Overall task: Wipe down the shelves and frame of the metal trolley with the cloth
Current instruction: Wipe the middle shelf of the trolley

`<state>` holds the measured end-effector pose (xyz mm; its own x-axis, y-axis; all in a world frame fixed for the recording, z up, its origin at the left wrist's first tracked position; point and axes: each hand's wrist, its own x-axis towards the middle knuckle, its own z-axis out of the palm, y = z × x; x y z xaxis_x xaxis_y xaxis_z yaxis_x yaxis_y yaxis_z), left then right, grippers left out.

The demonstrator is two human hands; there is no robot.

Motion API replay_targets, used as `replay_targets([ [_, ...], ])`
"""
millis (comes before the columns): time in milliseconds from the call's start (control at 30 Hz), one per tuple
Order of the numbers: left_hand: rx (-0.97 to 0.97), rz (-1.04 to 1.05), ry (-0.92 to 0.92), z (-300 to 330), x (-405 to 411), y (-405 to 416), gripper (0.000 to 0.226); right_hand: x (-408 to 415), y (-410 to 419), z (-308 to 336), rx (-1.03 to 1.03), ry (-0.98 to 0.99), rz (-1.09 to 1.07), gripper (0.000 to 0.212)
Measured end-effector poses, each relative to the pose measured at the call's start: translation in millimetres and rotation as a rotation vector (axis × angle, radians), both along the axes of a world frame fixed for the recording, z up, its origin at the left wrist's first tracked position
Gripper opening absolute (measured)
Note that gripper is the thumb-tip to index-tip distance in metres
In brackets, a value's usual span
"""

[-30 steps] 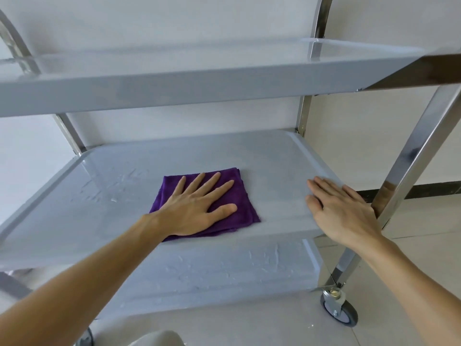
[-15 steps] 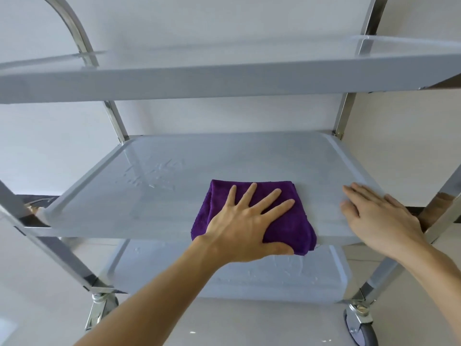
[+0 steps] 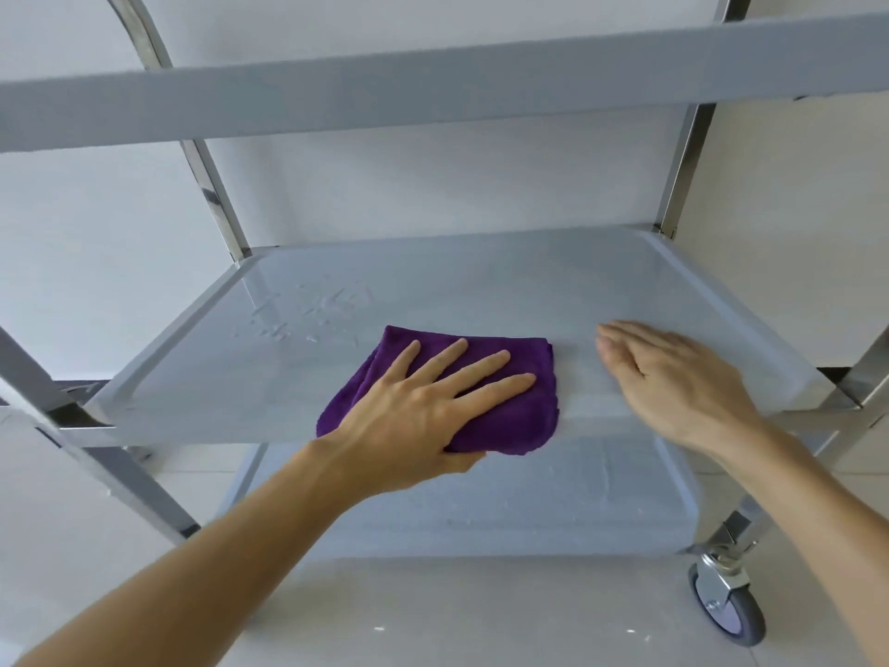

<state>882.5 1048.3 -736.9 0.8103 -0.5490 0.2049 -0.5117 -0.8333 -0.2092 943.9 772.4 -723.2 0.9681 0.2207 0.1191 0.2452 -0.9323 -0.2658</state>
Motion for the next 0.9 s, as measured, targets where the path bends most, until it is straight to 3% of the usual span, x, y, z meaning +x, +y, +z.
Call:
replay_targets([
  [167, -0.079, 0.19, 0.112, 7, -21, 93, 0.086, -2, 6, 3, -0.057, 0.037, -0.04, 0.053],
  [467, -0.107, 0.261, 0.083, -3, -4, 53, 0.098, 5, 83, -13, -0.138, 0.102, -0.007, 0.057],
  [667, -0.063, 0.221, 0.019, -8, 8, 6, 0.095, 8, 80, -16, -0.178, 0.054, -0.016, 0.06],
  [900, -0.047, 0.075, 0.017, -1, 0, 78, 0.087, 10, 85, -15, -0.179, 0.068, -0.042, 0.059],
])
